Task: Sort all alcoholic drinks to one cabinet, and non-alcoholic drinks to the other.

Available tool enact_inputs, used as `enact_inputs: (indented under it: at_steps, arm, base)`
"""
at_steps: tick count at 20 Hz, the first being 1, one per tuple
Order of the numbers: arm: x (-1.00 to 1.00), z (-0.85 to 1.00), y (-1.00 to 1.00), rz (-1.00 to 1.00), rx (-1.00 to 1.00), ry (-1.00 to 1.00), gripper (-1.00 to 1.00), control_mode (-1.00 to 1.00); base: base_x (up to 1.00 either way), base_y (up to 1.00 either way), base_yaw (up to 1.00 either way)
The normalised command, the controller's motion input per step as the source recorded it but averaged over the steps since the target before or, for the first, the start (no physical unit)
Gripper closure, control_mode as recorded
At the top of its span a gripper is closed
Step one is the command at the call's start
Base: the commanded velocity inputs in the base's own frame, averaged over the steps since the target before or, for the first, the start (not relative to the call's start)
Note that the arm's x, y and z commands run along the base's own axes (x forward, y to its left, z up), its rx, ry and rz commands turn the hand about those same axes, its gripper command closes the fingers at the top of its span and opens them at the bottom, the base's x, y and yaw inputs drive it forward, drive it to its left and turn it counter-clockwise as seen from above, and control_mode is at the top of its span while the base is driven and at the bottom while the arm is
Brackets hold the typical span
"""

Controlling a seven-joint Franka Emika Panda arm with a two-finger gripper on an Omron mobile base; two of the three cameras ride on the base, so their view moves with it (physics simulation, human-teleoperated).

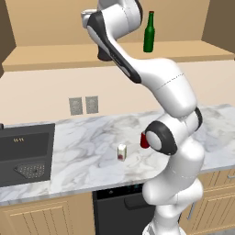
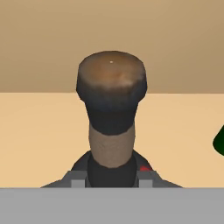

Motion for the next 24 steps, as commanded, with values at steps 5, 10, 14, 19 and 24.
enact_inputs:
  at_steps: [5,10,14,19,24]
  arm:
    - [0.20,-0.03,0.00,0.00,0.00,0.00,1.00,-1.00]
    - [0.22,-0.05,-0.02,-0.01,0.00,0.00,1.00,-1.00]
    - [0.25,-0.07,-0.02,-0.01,0.00,0.00,1.00,-1.00]
    - [0.26,-0.03,-0.04,-0.01,0.00,0.00,1.00,-1.00]
    - [0.25,-0.02,-0.02,-0.02,0.00,0.00,1.00,-1.00]
  base:
    - [0.00,0.00,0.00]
    - [0.00,0.00,0.00]
    - [0.00,0.00,0.00]
    - [0.00,0.00,0.00]
    - [0.00,0.00,0.00]
